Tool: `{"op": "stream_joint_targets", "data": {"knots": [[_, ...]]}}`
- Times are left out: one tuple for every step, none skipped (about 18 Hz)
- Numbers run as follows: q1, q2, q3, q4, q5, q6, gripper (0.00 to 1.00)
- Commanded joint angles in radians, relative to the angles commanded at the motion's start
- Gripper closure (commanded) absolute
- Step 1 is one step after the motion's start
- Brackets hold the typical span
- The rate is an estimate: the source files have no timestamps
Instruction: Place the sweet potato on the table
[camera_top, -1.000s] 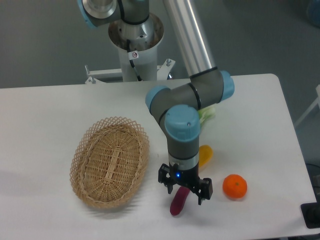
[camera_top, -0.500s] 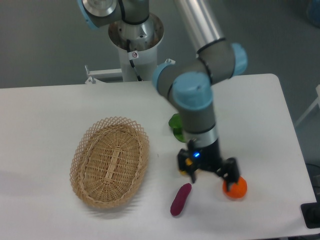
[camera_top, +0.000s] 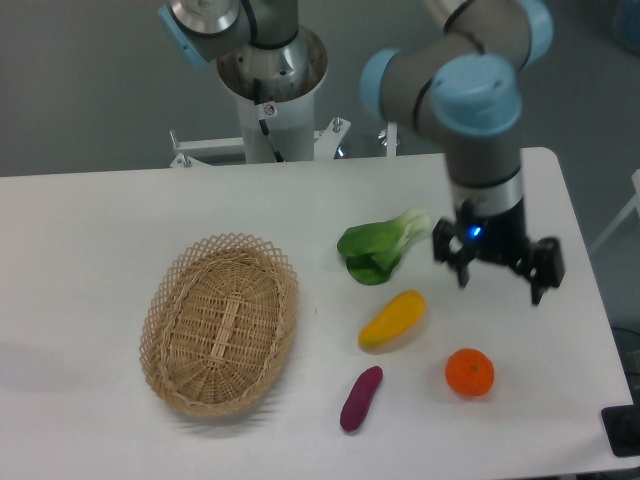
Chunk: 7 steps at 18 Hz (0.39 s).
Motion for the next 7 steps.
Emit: {"op": "stream_joint_targets", "data": {"knots": [[0.015, 0.008, 0.000, -0.025, -0.009, 0.043, 0.00], [0.035, 0.015, -0.003, -0.046, -0.020, 0.081, 0.00], [0.051, 0.028, -0.009, -0.058, -0.040, 0.115, 0.00], [0.063, 0.032, -0.012, -0.060, -0.058, 0.143, 0.00], [0.069, 0.035, -0.017, -0.063, -0.069, 0.151, 0.00], [0.069, 0.035, -0.023, -0.062, -0.072, 0.151, 0.00], [0.069, 0.037, -0.029, -0.057, -0.075, 0.151, 0.00]]}}
